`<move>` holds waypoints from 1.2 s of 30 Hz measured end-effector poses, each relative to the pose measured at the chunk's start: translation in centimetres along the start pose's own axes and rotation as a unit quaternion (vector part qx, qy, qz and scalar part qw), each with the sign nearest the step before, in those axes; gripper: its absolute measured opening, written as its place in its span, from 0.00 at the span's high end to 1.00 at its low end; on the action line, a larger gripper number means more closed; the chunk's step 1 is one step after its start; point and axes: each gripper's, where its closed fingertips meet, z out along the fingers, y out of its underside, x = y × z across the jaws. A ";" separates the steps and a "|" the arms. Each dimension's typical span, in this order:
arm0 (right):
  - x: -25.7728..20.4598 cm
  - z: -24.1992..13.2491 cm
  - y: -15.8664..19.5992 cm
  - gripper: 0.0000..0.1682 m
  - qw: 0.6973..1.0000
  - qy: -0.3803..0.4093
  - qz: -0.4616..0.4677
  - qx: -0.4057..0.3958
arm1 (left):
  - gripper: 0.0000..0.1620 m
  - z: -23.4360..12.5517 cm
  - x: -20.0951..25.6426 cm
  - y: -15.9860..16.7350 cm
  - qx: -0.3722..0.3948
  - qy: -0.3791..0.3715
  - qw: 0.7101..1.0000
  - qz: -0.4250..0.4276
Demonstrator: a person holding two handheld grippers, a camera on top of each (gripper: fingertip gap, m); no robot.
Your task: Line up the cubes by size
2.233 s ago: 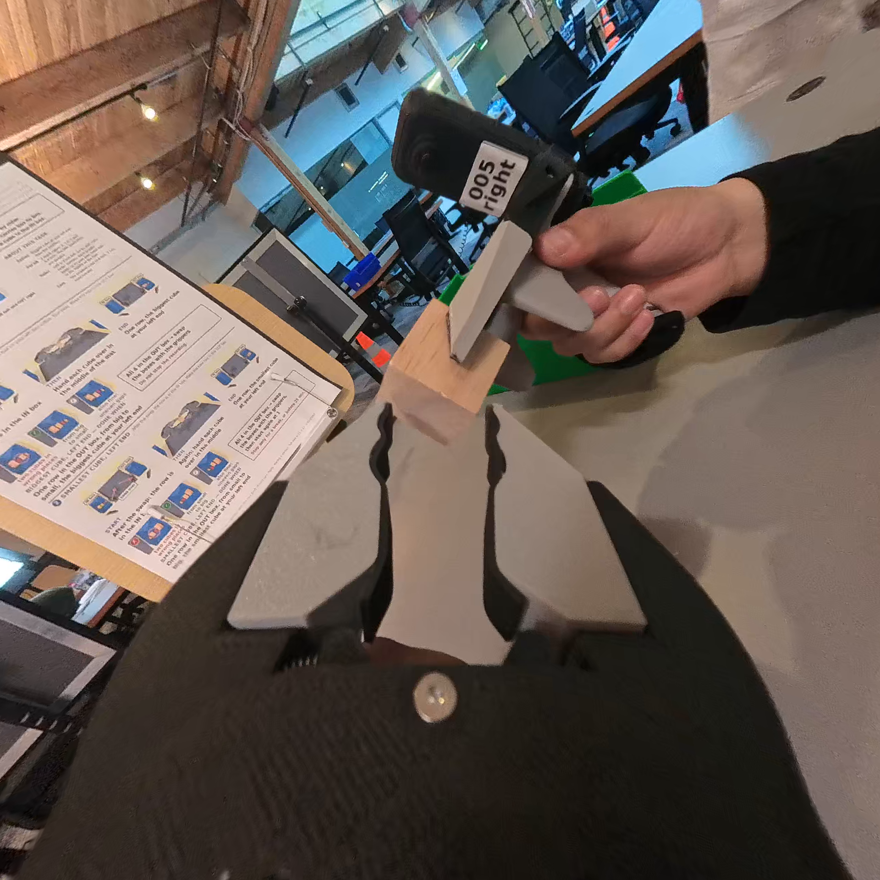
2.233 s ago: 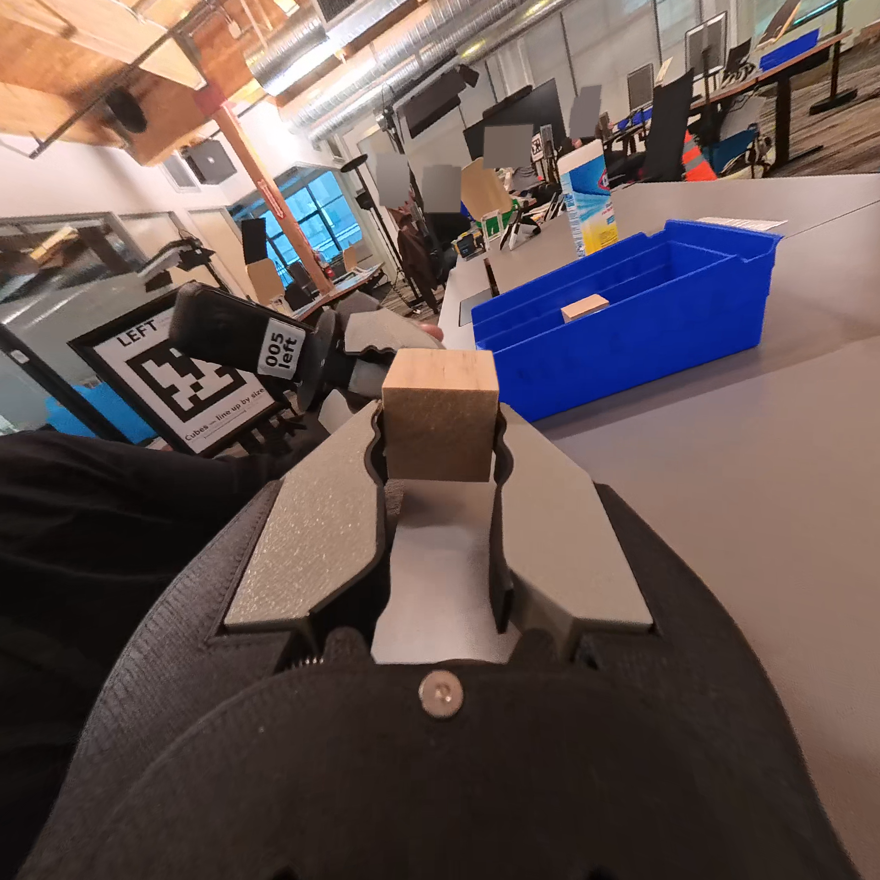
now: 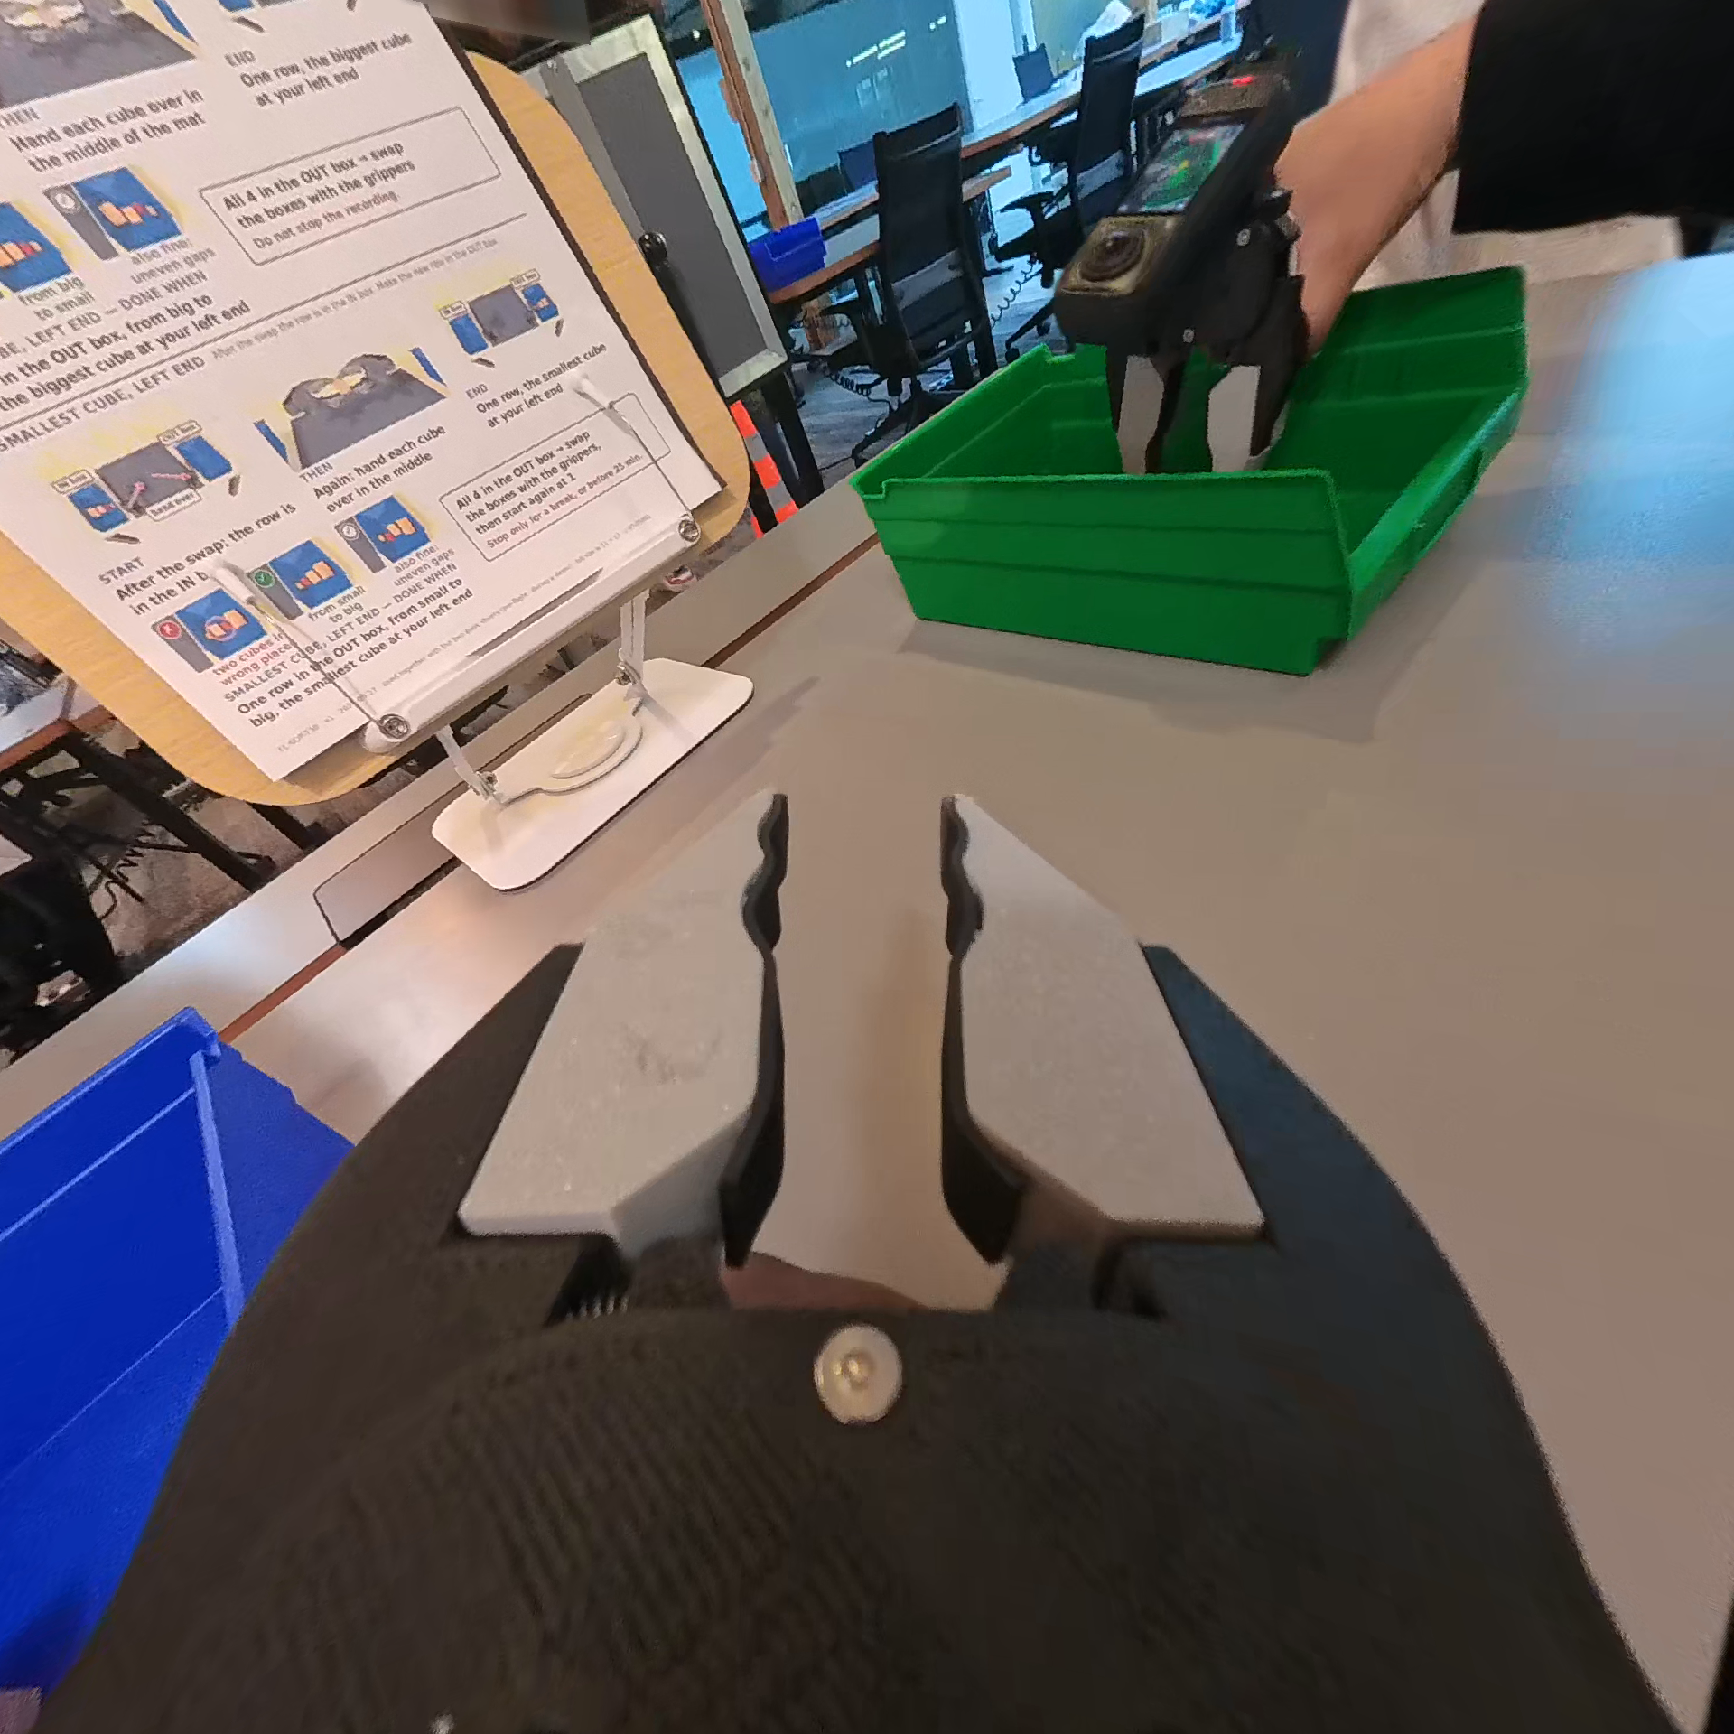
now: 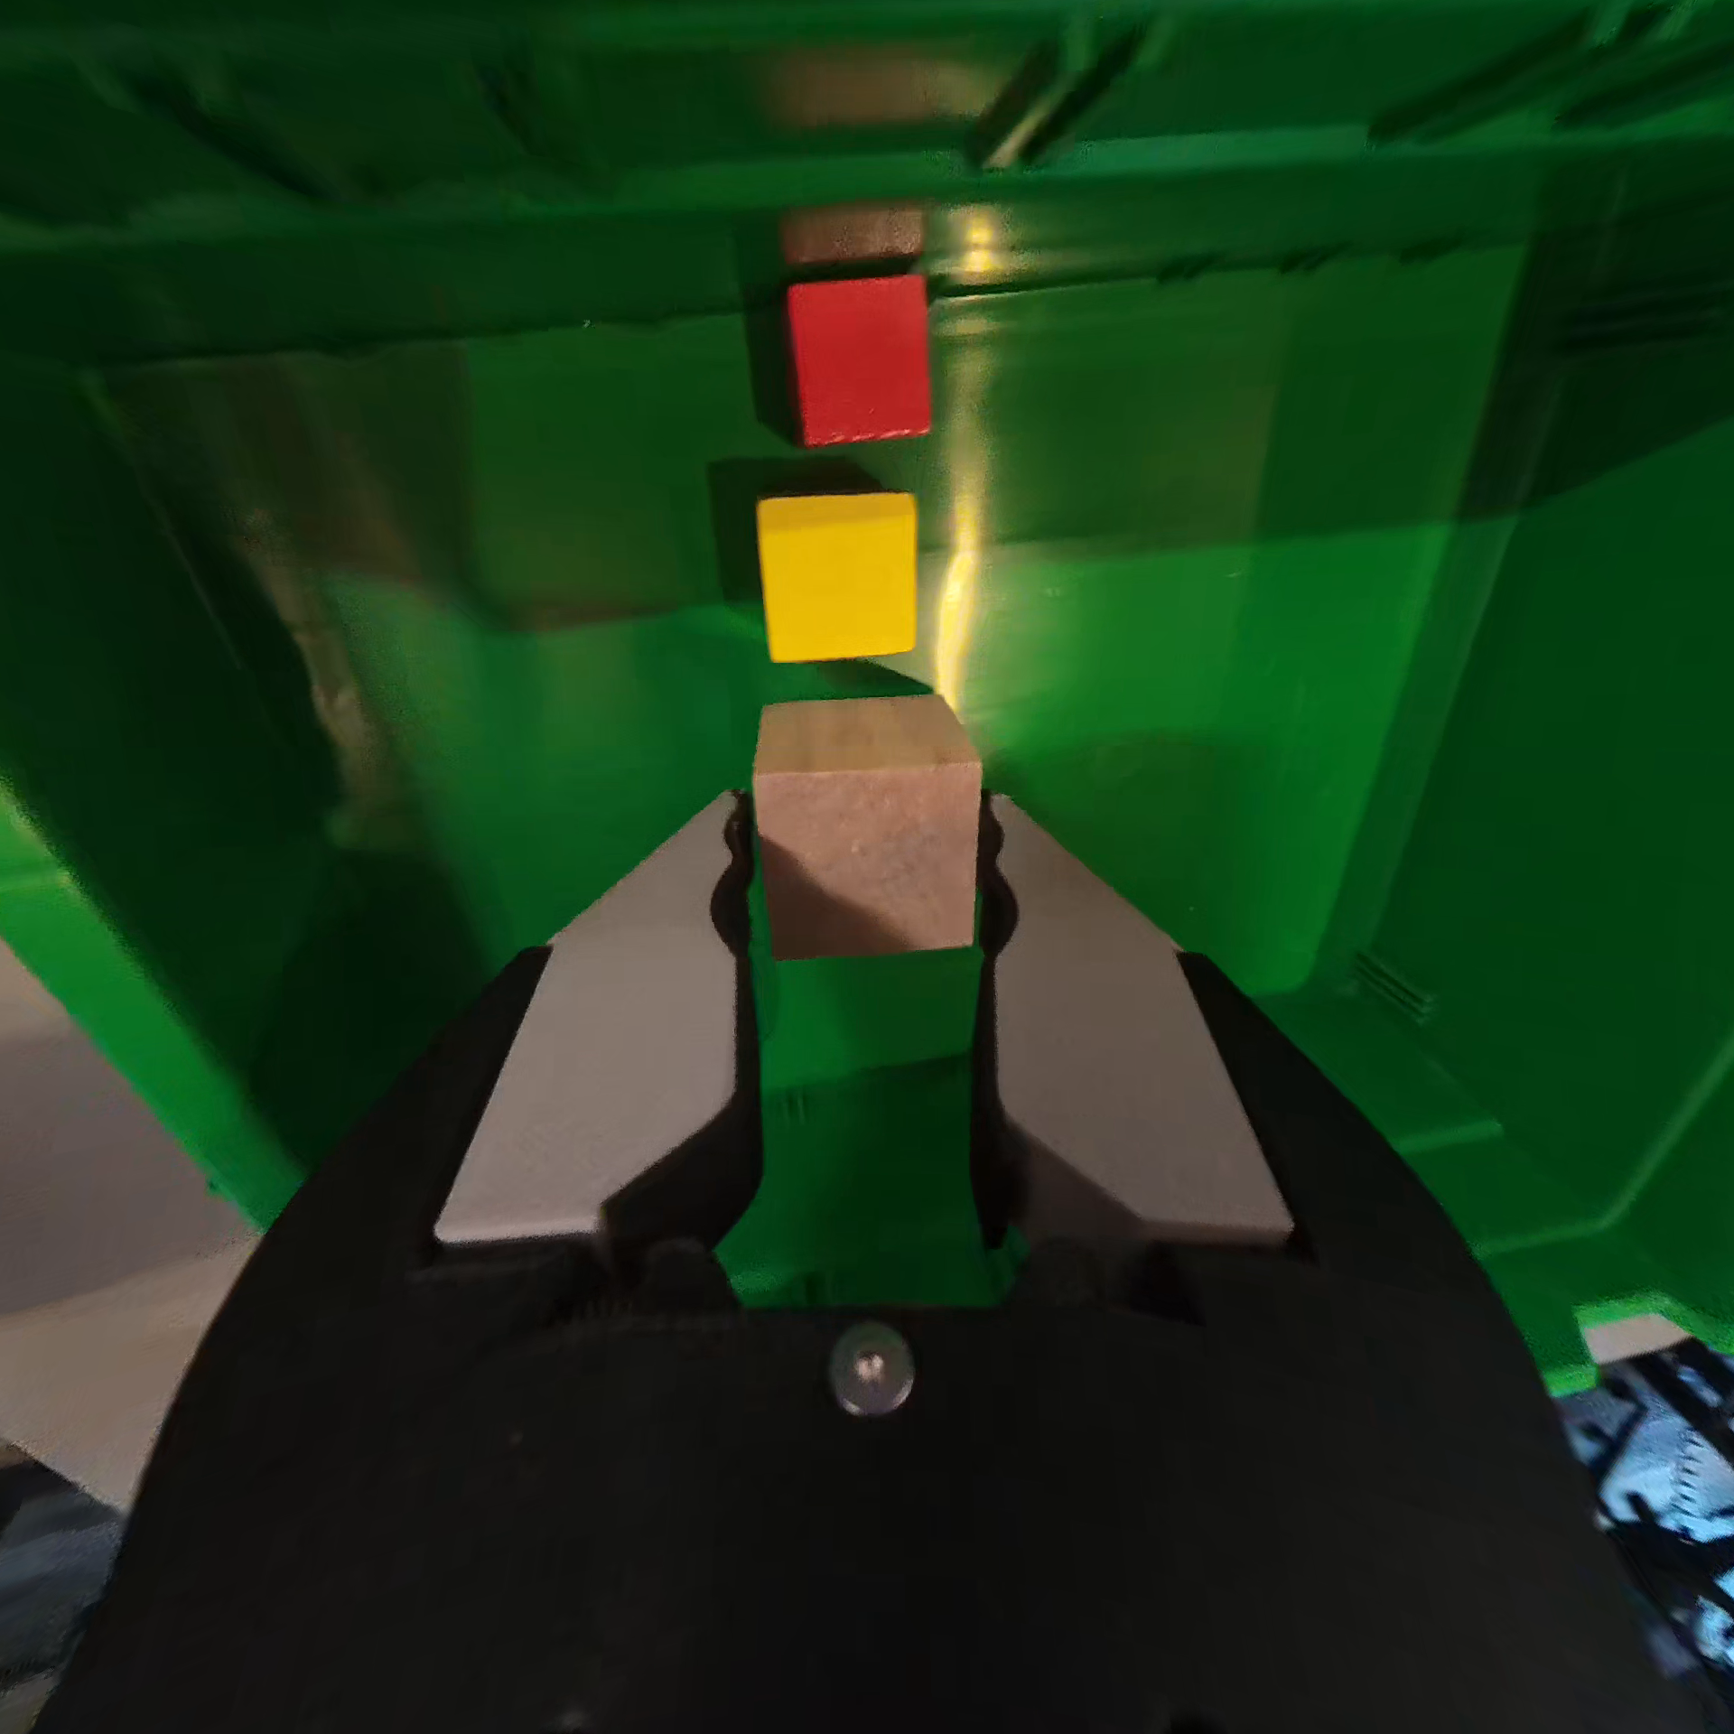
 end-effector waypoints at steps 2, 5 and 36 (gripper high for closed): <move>0.5 -0.1 -0.2 0.60 0.999 0.003 0.028 0.015 | 0.82 0.0 0.0 0.1 -0.001 0.001 1.000 0.001; 0.4 -1.4 -0.7 0.57 0.996 0.006 0.064 0.056 | 0.81 -0.2 -0.2 0.1 -0.001 0.002 1.000 -0.004; -12.8 -14.3 -27.5 0.56 0.771 -0.027 0.142 0.620 | 0.80 -1.3 -0.4 0.2 -0.018 -0.012 1.000 -0.015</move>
